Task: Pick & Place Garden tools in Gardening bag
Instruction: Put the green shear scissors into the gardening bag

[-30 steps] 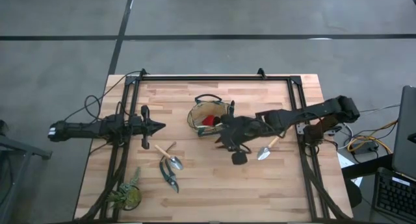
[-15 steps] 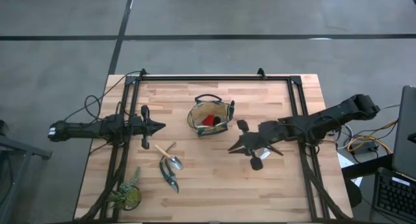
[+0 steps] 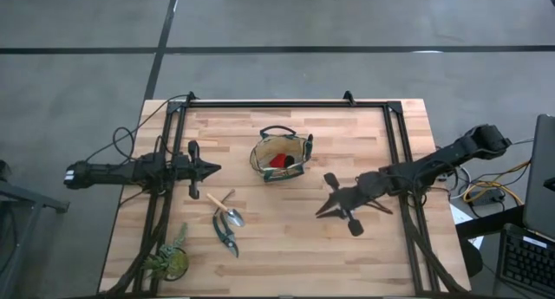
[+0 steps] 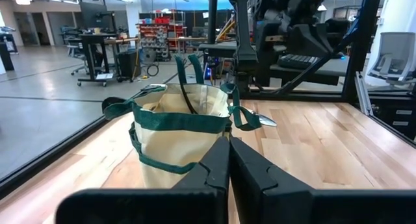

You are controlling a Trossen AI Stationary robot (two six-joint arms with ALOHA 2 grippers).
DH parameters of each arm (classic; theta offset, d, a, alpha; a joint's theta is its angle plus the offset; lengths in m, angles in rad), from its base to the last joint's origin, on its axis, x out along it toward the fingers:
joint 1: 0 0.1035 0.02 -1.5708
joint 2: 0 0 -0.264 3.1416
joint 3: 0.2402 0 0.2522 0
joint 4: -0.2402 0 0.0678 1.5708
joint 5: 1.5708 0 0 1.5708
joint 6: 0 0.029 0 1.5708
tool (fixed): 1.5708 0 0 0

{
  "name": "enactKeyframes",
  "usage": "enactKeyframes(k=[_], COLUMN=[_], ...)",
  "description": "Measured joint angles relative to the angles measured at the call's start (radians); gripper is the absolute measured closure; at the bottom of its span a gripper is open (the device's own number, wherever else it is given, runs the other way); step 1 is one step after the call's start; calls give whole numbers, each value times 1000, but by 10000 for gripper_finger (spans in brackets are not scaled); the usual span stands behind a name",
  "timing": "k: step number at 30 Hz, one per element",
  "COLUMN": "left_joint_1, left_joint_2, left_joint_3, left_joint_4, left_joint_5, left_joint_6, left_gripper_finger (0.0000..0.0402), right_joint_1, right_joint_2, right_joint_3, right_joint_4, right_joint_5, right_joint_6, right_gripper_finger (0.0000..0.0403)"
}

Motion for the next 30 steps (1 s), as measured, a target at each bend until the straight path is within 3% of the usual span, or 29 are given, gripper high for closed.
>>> enactKeyframes(k=[7,30], left_joint_1=[0,0], left_joint_2=[0,1], left_joint_3=[0,0], left_joint_4=[0,2], left_joint_5=[0,0], left_joint_6=[0,0], left_gripper_finger=[387,387], right_joint_1=[-2,50], right_joint_2=[-1,-1], right_joint_3=[-80,-118], right_joint_4=[135,192], right_joint_5=[9,-22], right_joint_6=[23,-50], right_gripper_finger=[374,374])
